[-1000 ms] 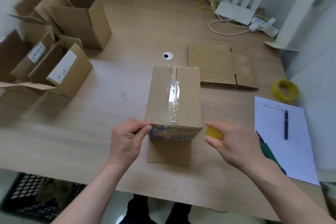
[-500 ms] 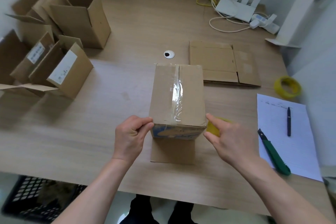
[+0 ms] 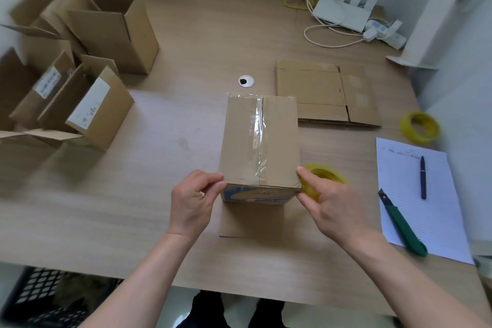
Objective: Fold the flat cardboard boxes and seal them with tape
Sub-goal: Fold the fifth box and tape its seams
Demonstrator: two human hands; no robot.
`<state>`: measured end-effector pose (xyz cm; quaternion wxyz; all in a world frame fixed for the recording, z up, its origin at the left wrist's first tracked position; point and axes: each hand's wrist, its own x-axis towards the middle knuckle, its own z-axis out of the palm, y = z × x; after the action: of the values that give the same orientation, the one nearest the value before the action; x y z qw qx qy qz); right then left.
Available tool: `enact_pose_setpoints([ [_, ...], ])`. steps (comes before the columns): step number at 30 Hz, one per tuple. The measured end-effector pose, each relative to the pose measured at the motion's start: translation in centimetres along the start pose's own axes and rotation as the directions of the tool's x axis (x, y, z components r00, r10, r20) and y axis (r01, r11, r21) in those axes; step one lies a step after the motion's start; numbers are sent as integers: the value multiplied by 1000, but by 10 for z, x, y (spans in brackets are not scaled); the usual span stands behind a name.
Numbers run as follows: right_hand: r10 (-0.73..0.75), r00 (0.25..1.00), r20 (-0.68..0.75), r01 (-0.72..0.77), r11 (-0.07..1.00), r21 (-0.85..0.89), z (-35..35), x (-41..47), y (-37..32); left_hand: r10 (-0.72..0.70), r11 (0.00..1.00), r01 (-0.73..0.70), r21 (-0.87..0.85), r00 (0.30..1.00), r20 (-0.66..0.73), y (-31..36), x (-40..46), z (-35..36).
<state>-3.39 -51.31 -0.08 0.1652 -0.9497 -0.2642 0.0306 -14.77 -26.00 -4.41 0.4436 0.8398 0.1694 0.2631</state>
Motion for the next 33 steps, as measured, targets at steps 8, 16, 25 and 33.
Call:
enact_pose_setpoints([
  [8, 30, 986, 166, -62, 980, 190, -8, 12, 11, -524, 728, 516, -453, 843, 119, 5, 13, 3],
  [16, 101, 994, 47, -111, 939, 325, 1, 21, 9, -271, 961, 270, -62, 962, -14, 19, 9, 28],
  [25, 1, 997, 84, -23, 964, 263, -8, 23, 6, 58, 923, -109, 369, 987, 149, -2, 18, 27],
  [33, -130, 983, 128, 115, 987, 114, -12, 29, 6, 177, 910, -284, 303, 926, 334, -13, 42, 13],
])
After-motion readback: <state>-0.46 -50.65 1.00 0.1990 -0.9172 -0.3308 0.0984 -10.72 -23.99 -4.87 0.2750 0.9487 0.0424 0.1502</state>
